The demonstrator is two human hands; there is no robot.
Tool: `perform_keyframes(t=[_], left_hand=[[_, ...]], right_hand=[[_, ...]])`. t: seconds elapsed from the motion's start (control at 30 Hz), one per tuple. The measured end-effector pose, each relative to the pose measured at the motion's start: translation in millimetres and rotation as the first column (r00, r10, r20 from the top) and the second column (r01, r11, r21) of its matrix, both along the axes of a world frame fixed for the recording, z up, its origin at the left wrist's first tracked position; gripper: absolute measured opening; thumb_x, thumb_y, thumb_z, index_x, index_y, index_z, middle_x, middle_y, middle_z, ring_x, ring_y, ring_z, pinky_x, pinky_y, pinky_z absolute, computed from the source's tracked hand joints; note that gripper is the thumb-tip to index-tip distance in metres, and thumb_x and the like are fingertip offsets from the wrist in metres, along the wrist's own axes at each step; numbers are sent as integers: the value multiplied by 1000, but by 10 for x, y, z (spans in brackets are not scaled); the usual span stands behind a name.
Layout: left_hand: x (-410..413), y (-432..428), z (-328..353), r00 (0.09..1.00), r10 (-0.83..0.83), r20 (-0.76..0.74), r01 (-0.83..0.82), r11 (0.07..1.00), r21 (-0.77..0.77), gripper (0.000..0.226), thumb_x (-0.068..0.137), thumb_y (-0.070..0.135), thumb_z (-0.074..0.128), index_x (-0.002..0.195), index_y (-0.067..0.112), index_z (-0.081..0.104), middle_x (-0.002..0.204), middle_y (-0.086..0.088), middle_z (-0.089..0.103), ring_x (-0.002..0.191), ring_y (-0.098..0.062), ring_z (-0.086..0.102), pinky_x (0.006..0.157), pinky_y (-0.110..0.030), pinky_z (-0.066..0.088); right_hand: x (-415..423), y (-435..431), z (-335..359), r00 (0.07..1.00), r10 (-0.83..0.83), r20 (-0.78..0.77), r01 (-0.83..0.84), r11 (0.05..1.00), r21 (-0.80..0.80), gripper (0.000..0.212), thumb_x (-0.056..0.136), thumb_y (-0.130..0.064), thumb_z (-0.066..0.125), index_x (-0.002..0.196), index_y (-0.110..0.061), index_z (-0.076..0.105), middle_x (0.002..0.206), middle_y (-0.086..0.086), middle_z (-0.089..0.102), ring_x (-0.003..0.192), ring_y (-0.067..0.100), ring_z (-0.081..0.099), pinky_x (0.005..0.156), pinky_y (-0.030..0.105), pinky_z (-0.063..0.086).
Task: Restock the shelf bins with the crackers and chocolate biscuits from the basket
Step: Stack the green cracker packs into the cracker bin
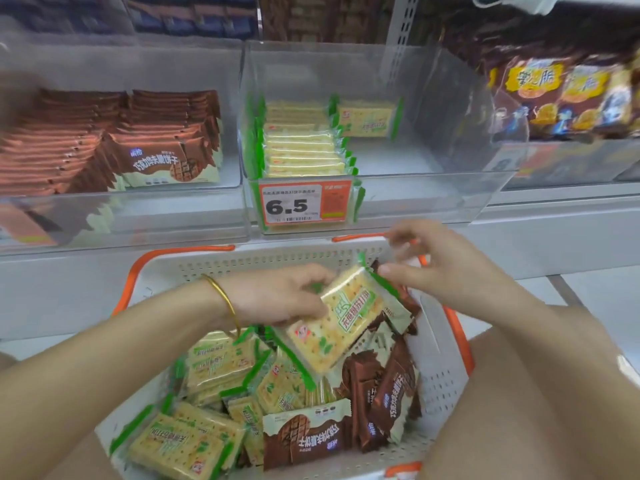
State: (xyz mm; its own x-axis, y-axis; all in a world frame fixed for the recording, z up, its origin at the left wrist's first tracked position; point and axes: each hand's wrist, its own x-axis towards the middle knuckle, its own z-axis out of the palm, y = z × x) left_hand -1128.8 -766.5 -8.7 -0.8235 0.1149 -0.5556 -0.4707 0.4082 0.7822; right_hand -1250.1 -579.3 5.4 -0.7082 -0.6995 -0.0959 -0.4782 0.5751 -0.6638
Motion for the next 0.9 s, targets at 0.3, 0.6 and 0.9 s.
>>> perform_keyframes(t=[0.3,0.6,0.9], left_hand=[[-637,-197,1086,840,-30,-542,-225,890,-397,45,89,40,56,131,25,47,107,7,61,95,-9,60,86,-34,48],[-1018,-562,681,905,-270,-330,-265,250,-931,42,93,47,41,125,23,54,126,-3,54,121,-26,45,99,-39,34],[-987,-573,526,838,-380,-392,-348,181,-920,57,88,48,15,107,25,63,108,4,62,108,-22,53,94,-38,33]], right_hand=[[-675,-372,971,984,160,-83,-175,959,-225,26,70,-10,81,85,-28,68,83,-11,64,67,-3,56,62,12,46],[-2021,-1160,354,887,-121,-445,198,972,129,37,77,-22,78,110,-15,63,121,10,59,112,27,53,92,36,46],[-2373,-1509,62,818,-86,-569,268,932,244,53,83,-26,72,124,-9,45,127,18,43,114,36,45,83,40,44]])
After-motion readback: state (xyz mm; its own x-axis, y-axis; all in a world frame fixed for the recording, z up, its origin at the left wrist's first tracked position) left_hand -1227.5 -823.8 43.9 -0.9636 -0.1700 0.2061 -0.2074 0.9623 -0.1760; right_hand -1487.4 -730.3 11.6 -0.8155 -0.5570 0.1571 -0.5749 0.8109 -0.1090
